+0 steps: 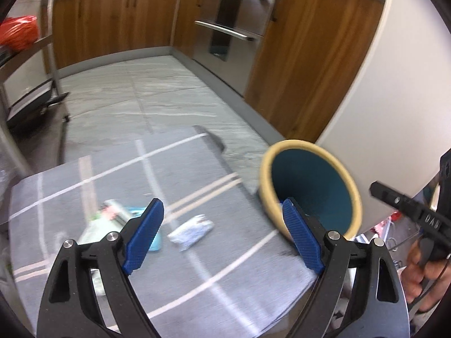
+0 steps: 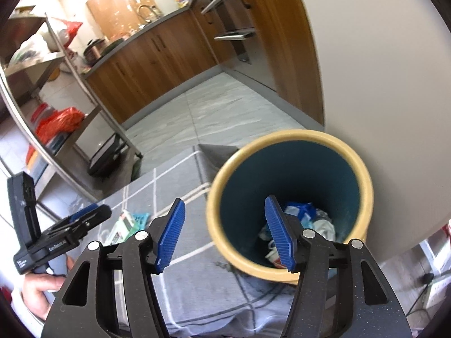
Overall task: Collect trash
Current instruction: 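Grasp the clear plastic bag with the left gripper while the right gripper grasps the foil sachet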
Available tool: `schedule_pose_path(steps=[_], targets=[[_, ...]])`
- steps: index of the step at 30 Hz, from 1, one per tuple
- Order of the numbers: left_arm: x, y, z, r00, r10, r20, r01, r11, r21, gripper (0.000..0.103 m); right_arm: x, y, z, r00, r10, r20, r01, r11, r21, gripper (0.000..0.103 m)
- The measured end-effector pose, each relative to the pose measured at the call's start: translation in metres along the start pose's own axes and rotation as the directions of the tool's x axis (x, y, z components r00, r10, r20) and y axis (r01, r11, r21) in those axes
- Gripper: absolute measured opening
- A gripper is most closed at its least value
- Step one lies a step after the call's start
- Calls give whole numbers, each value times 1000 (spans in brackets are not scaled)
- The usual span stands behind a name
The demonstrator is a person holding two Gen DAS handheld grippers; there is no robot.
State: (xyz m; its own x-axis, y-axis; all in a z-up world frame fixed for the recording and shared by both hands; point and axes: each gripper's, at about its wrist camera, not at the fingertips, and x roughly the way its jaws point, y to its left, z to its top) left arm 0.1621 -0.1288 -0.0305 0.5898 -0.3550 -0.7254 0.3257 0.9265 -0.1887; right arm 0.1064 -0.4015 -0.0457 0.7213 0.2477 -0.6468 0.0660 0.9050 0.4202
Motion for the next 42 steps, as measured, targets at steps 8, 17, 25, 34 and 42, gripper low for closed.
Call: schedule_pose_path(steps=[8,17,25,34,42], targets=[[-33,77,-28,994,106,-14,-106,994,-40,86,20,42,-6,999,34,-38,-36,998,-51,64],[-41,145,-59,985,168,-47,-173,975,-139,86,45,81,-22,994,36,-100,-48,993,-112,66],[-26,186,-87,975,169,-143,-200,951,-234,86,69,108,-38,987,29,-156,-54,986,-160,66],[5,200,-112,957,93,-275,-171,947,-274,37,91,122,-54,978,16,-210,-56,981,-185,67],[-26,205,-102,973,110,-203,-173,930,-325,30,104,131,-63,971,4,-240,-58,974,-218,67]])
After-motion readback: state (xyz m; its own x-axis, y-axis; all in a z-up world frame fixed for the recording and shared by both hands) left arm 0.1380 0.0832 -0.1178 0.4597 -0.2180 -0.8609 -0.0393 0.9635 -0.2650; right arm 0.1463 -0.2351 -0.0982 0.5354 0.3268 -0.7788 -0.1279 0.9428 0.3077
